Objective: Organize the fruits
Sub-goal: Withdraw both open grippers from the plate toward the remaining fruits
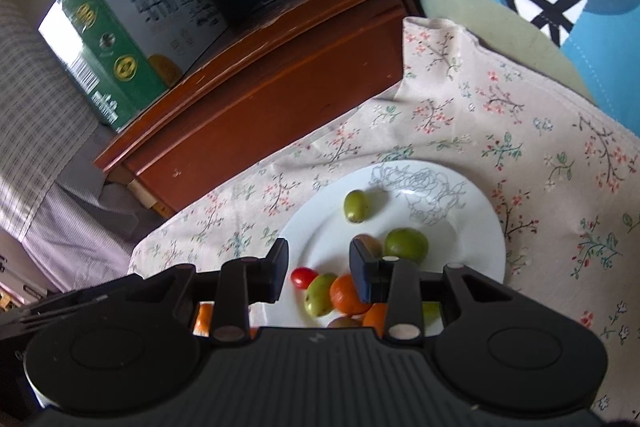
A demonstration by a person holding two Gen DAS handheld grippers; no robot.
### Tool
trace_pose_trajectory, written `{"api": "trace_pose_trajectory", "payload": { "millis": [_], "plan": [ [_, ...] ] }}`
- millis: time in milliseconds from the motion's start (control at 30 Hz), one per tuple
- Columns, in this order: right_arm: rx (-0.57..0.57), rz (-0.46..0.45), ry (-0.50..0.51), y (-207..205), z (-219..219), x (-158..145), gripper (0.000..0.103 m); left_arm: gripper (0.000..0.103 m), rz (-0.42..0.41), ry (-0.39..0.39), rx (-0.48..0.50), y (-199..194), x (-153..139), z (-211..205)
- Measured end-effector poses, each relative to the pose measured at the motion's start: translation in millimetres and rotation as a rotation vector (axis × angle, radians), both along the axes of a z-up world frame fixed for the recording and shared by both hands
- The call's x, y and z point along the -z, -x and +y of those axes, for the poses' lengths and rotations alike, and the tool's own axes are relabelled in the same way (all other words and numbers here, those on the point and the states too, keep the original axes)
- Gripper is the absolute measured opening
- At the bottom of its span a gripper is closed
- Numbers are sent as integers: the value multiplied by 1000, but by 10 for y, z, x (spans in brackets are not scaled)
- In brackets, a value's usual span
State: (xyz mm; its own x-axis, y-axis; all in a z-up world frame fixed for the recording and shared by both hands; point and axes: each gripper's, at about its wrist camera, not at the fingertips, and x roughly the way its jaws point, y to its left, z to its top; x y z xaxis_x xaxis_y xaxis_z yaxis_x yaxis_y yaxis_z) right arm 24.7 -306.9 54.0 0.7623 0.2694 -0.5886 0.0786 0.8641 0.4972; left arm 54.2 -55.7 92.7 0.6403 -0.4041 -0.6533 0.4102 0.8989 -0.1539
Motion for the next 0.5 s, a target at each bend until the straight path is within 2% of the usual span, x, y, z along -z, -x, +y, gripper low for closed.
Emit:
{"api": "trace_pose_trajectory", "payload": {
  "millis": [500],
  "plan": [
    [-112,4,33,249,343,15,35,67,43,15,-105,176,49,457]
  ]
}}
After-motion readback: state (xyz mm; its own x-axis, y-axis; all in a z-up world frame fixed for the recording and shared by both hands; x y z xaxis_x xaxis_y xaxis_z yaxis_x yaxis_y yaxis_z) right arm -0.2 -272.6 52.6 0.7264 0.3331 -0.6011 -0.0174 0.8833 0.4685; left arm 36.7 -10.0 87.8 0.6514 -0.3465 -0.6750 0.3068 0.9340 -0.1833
